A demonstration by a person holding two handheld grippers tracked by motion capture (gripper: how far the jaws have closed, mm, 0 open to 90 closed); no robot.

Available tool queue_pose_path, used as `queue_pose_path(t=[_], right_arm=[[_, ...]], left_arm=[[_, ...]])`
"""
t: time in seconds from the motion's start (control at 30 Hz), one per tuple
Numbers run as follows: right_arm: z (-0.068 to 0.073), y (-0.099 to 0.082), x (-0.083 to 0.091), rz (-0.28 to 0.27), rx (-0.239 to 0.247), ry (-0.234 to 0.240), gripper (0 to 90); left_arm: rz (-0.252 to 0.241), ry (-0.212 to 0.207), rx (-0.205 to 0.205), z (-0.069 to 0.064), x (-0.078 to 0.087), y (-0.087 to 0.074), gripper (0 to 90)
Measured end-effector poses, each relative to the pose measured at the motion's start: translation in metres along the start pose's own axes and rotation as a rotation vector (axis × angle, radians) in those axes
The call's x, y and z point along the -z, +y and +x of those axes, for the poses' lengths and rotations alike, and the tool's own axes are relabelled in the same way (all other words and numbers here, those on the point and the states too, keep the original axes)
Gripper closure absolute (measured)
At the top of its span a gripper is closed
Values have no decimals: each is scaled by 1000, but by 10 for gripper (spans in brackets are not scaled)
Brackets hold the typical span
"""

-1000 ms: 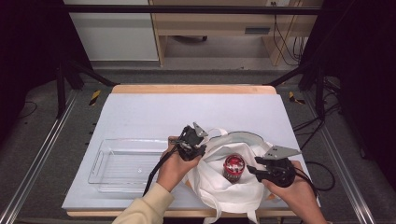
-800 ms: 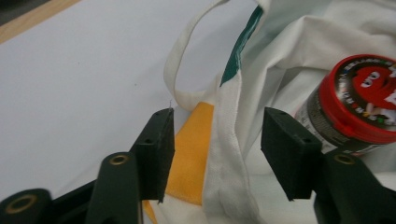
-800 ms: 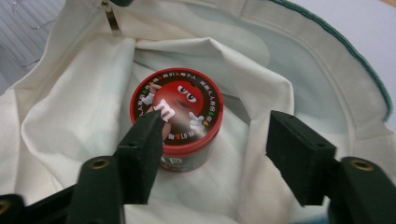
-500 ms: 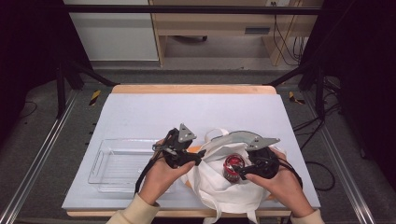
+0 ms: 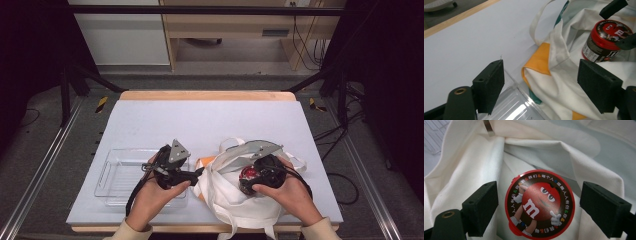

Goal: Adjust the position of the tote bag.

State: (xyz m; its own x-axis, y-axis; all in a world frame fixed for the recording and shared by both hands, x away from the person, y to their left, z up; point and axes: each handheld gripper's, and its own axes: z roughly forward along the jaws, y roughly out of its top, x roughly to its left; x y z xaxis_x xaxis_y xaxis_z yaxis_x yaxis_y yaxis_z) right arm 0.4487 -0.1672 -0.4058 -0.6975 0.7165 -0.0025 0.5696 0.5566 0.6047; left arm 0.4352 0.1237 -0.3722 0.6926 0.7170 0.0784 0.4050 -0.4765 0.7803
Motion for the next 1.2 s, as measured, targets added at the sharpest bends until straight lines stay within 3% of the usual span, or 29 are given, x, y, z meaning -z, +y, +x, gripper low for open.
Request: queue_pose_path(t=[0.27, 0.67, 1.2], right_arm=[[1, -3, -7, 25, -9, -3, 171], [5, -4, -10, 55, 18, -29, 242], [5, -4, -16, 78, 17, -40, 251]], left_arm=[[15, 13, -11, 6, 8, -8, 198], [22, 15, -6, 6, 9, -14, 193], [28, 32, -3, 11, 13, -19, 193]])
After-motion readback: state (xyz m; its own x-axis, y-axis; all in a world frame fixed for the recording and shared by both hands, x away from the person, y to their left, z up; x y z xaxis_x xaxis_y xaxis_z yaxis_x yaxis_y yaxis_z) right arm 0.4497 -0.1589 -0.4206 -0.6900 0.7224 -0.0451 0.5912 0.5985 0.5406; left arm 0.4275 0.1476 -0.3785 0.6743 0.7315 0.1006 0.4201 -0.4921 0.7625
